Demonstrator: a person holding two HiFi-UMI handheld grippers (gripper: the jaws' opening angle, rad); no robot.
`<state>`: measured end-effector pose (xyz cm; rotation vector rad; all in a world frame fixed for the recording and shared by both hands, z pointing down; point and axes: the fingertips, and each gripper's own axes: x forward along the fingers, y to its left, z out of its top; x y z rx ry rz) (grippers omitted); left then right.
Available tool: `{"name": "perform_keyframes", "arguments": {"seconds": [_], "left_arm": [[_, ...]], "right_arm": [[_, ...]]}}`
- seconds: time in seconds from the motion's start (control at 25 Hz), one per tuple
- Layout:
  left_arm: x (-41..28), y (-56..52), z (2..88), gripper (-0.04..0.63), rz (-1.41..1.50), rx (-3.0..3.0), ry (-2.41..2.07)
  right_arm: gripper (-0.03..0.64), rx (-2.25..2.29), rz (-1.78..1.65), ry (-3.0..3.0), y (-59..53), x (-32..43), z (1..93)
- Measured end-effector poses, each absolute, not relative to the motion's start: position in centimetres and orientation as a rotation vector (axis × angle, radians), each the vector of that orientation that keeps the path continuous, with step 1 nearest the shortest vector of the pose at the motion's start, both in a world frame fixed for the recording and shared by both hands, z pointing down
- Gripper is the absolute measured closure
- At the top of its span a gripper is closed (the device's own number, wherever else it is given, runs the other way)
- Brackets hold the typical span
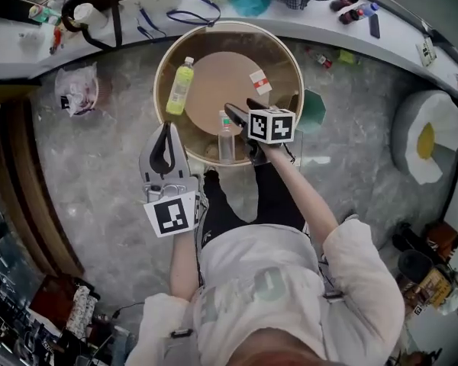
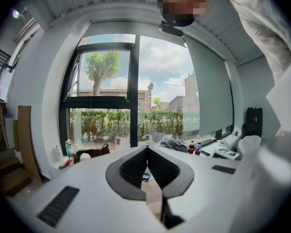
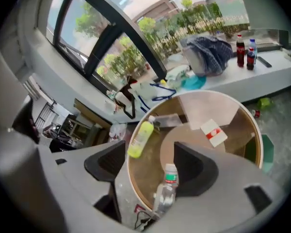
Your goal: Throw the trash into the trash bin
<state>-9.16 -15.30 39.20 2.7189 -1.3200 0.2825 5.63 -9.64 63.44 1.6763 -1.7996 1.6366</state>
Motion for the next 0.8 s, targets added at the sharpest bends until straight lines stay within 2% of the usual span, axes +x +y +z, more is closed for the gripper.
{"name": "perform_keyframes", "arguments": {"seconds": [0.28,0.52,0.8], "left_arm": [[-12.3,-14.6,46.7,0.584,0.408,2.616,-1.328],[-16.1,-13.0,49.2,0.584,0.521,2.539,-1.352],[-17.0,-11.9,50.3,0.584,0.534,2.482,-1.362]], "right_arm": [[0.311,1.434,1.715,-1.48,-7.2,2.9,78.6],[0.311,1.443,1.783,-1.392,-6.8,2.6,81.9],[0.313,1.471,1.851,-1.343,-7.0,2.8,83.7]]}}
